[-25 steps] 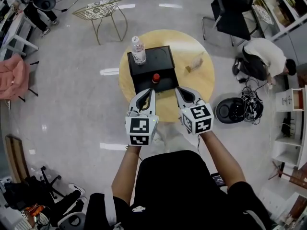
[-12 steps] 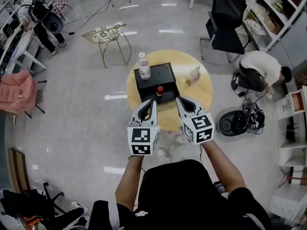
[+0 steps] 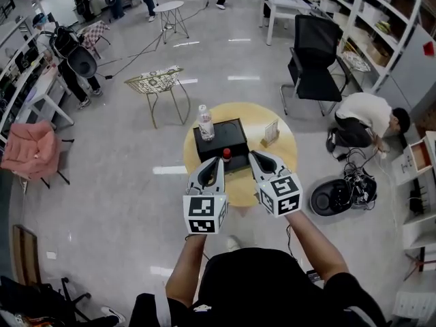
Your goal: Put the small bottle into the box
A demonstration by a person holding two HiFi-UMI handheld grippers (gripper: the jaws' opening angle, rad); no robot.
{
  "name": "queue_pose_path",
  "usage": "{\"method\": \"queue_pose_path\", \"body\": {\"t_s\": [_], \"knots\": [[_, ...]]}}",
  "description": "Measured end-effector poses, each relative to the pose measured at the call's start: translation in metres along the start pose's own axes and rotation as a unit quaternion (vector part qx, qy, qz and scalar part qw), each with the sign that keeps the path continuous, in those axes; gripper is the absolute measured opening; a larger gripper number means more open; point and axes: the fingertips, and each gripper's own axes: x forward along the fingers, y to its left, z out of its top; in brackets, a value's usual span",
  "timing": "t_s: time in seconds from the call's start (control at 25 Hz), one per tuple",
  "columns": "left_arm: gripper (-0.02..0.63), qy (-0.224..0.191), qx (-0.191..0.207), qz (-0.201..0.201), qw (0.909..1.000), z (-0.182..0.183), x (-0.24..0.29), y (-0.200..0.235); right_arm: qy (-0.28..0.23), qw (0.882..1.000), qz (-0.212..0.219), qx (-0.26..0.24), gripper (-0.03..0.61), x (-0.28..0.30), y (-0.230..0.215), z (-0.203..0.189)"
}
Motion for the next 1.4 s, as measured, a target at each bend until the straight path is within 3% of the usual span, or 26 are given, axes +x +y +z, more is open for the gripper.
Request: {"method": "queue_pose_path", "body": {"t_s": [0.64,1.4], "knots": [[0.011,-0.042,0.005,0.034,0.9985,0.033,-0.053,-0.078,-0.028,0.999,0.027,-0.016,-0.002,-0.090,-0.003,0.017],[0.011,-0.051,0.015,0.061,0.9967,0.022,-0.123,-0.160,-0.048,0.998,0.037,-0.006,-0.002,-0.184,0.015,-0.005]]}}
